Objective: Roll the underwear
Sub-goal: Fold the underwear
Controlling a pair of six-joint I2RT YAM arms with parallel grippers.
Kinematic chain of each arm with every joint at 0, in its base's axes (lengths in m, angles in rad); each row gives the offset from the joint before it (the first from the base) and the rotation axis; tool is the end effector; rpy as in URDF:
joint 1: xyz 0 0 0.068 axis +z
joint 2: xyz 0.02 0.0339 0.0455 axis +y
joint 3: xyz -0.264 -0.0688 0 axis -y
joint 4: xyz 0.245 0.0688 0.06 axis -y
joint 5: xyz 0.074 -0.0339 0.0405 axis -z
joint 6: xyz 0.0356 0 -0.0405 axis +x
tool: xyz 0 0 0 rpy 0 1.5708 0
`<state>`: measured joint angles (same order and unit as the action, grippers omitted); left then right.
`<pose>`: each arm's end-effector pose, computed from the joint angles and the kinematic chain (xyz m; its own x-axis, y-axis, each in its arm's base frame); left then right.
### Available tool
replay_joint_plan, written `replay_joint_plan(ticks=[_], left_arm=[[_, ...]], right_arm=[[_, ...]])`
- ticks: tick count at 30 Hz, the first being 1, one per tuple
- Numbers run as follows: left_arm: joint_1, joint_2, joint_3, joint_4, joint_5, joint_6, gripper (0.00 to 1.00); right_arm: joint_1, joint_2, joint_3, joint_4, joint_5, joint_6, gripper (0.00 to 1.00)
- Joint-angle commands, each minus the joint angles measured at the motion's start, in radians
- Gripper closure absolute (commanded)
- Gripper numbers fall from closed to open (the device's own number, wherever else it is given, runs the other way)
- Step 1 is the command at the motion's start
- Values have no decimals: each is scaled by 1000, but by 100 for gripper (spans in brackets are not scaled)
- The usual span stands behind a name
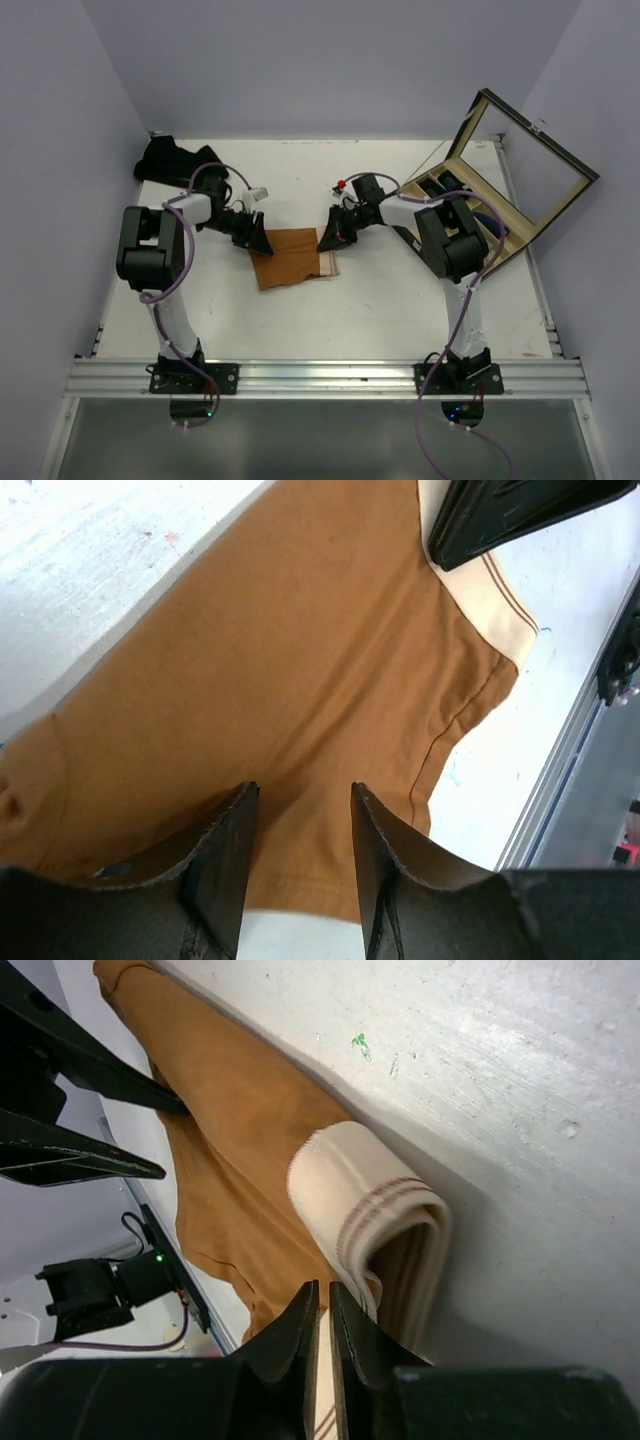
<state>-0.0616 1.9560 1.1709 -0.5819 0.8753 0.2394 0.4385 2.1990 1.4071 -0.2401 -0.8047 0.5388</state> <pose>0.3521 -0.0491 0.1326 -0.9034 0.2080 -0.3749 0.4208 0.5977 -0.6824 0.3880 0.2103 0.1102 -0.9898 -0.0713 -0.1230 -0.1413 0.5910 0.7942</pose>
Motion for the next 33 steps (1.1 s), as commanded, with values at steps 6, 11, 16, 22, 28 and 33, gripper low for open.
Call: replay_joint_plan(ticks=[6, 11, 16, 22, 28, 33], left_arm=[[13, -136, 49, -222, 149, 260, 52], [-20, -154, -43, -270, 163, 302, 53], [-32, -103, -142, -162, 119, 229, 54], [-23, 20, -88, -124, 48, 172, 57], [-17, -31, -36, -177, 4, 273, 57], [-17, -291, -57, -164, -18, 431, 50]], right_arm=[[40, -232, 24, -31, -93, -82, 80], [131, -237, -65, -44, -87, -97, 79], [112, -151, -99, -77, -51, -132, 82], [69, -58, -137, -81, 24, -172, 85], [104, -151, -272, 71, -30, -31, 84], [157, -324, -258, 193, -114, 76, 80]])
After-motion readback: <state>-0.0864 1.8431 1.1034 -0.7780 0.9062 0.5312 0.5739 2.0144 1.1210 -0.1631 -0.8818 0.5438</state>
